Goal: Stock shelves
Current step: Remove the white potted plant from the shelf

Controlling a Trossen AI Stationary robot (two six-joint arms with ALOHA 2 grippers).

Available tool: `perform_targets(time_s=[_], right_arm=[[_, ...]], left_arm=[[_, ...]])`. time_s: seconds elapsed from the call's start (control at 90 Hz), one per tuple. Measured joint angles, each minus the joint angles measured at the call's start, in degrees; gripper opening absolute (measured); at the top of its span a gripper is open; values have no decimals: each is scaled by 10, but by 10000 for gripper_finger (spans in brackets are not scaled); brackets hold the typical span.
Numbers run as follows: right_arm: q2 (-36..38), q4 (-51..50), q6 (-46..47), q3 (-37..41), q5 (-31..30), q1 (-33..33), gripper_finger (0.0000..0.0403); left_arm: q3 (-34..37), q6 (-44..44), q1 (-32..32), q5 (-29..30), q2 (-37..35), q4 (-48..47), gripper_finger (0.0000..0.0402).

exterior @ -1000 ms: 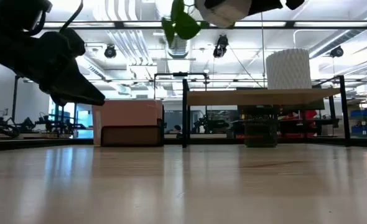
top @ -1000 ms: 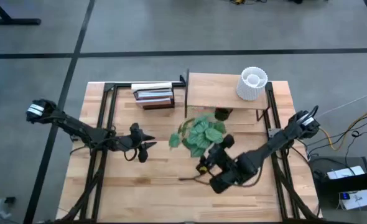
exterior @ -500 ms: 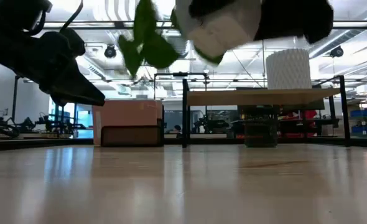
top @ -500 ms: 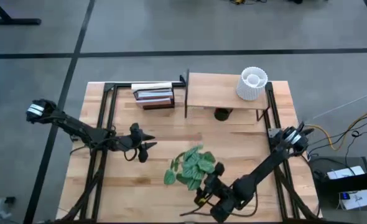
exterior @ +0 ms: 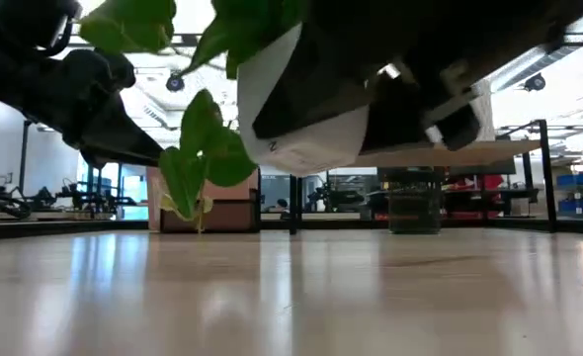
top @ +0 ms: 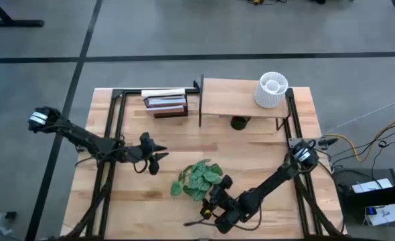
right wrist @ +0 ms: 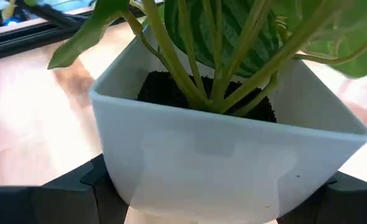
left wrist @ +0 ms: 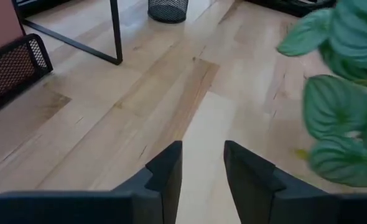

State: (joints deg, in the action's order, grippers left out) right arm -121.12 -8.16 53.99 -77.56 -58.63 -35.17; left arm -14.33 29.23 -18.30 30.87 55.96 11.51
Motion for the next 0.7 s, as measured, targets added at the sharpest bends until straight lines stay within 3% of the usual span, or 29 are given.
perform_targets(time_s=[0.7], right_arm=[[-1, 0, -46, 25, 29, 108, 268]], left_arm=[[0, 0, 0, 0, 0, 0, 125]])
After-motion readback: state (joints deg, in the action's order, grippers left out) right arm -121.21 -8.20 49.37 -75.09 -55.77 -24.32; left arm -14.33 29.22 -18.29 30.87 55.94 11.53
